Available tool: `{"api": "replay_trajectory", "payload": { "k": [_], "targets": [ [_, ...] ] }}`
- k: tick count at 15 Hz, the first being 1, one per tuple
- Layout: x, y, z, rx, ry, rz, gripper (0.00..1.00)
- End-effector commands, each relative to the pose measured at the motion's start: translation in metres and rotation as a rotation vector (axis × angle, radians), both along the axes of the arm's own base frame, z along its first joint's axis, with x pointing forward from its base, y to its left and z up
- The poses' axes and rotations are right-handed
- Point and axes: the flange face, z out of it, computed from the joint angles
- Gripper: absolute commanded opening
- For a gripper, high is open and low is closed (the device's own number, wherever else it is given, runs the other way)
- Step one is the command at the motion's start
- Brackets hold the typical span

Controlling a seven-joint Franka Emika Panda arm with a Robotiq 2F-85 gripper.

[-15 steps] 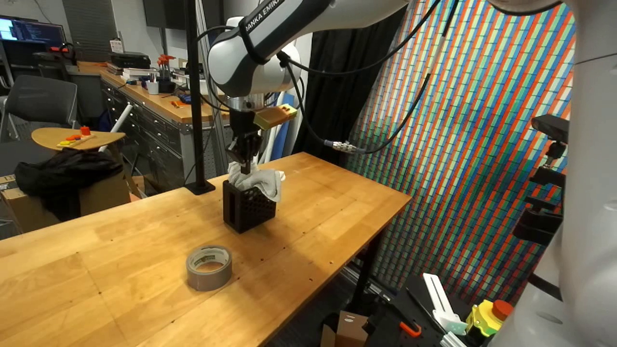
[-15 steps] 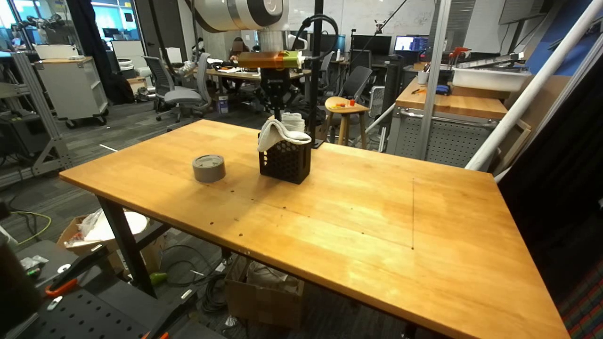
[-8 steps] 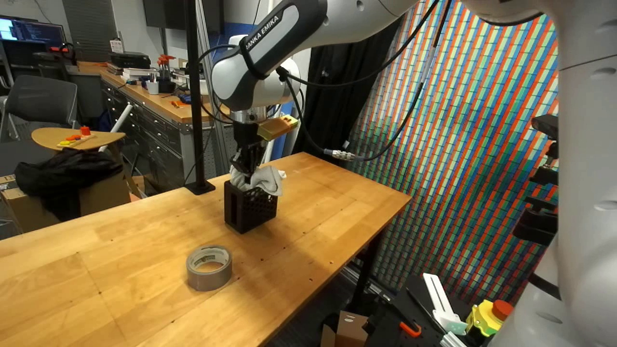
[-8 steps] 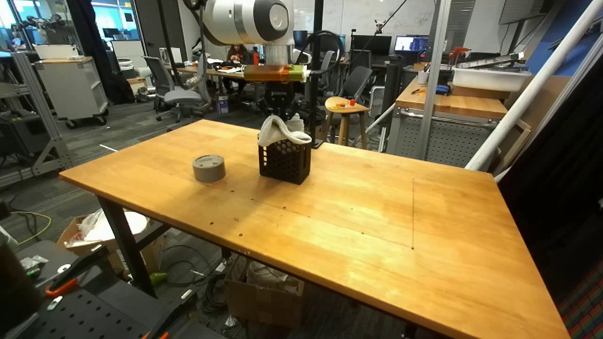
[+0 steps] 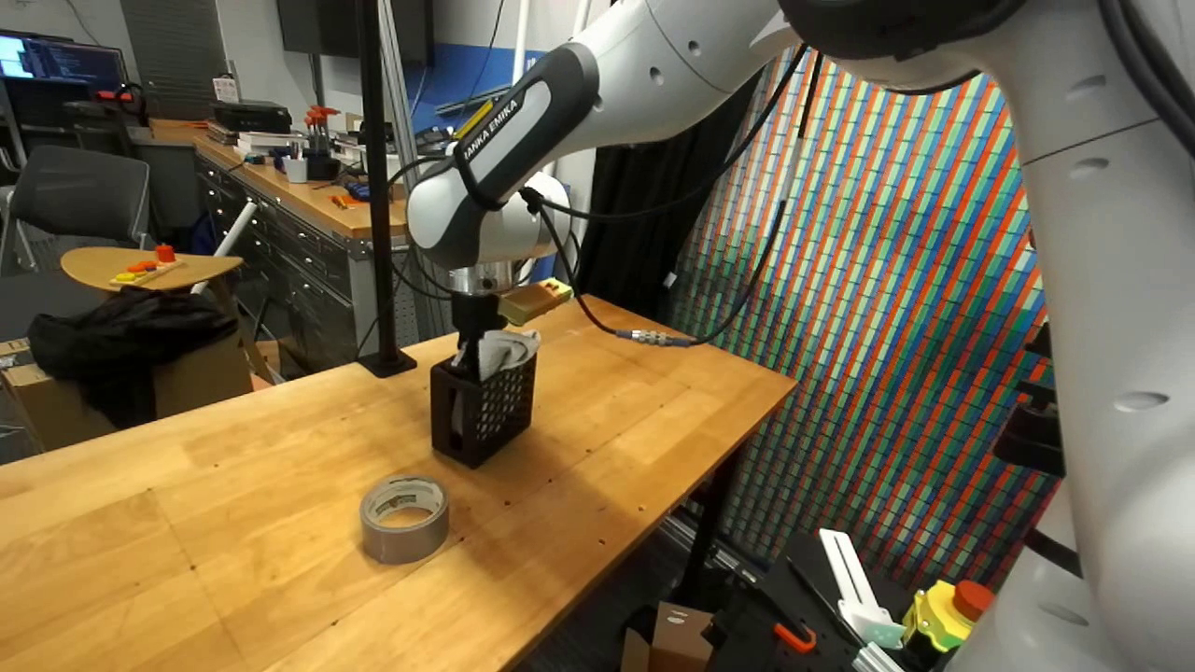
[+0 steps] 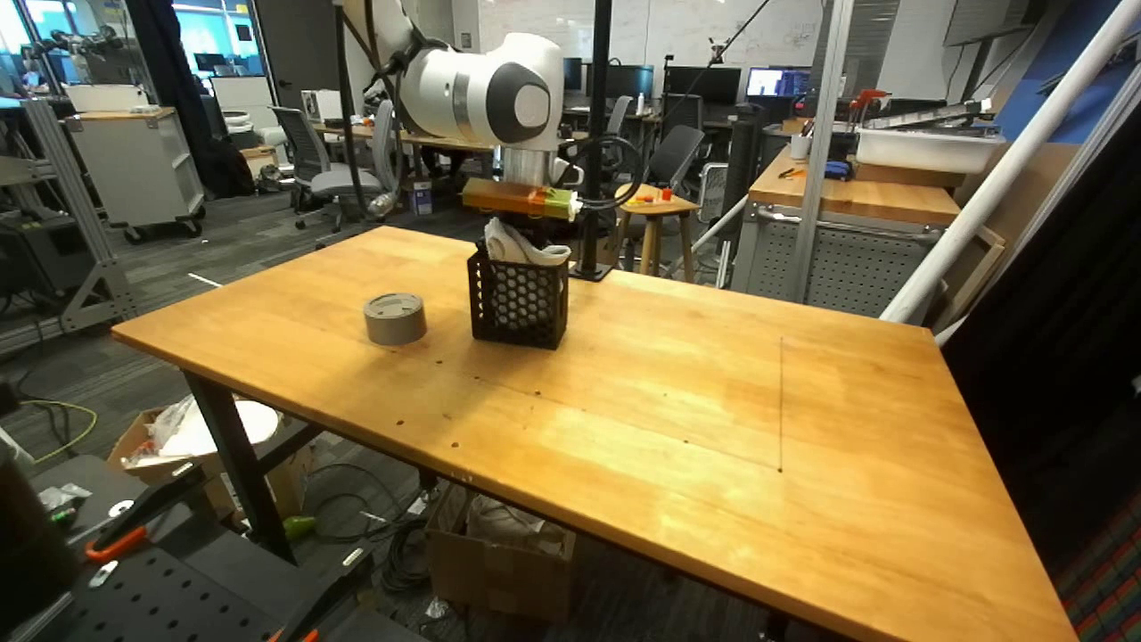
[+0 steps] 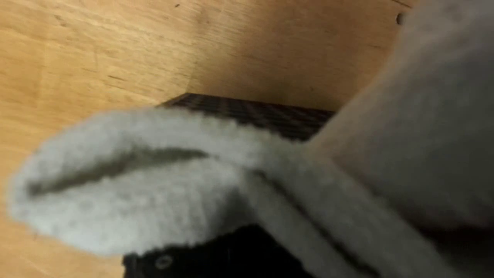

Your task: Put the white cloth inside the black object

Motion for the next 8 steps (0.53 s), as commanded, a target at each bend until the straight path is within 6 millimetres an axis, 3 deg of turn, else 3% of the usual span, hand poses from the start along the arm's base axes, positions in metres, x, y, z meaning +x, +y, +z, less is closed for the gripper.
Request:
{"api": "replay_trajectory", "payload": {
  "k": [1,4,8],
  "targets": [
    [0.000,0.004,-0.020,0.068,0.025,-0.001,0.04],
    [0.001,0.002,-0.004,0.062,-0.003,-0.012,0.04],
    [0.000,0.003,0.041,-0.005,-0.083,-0.001,0.04]
  ]
}}
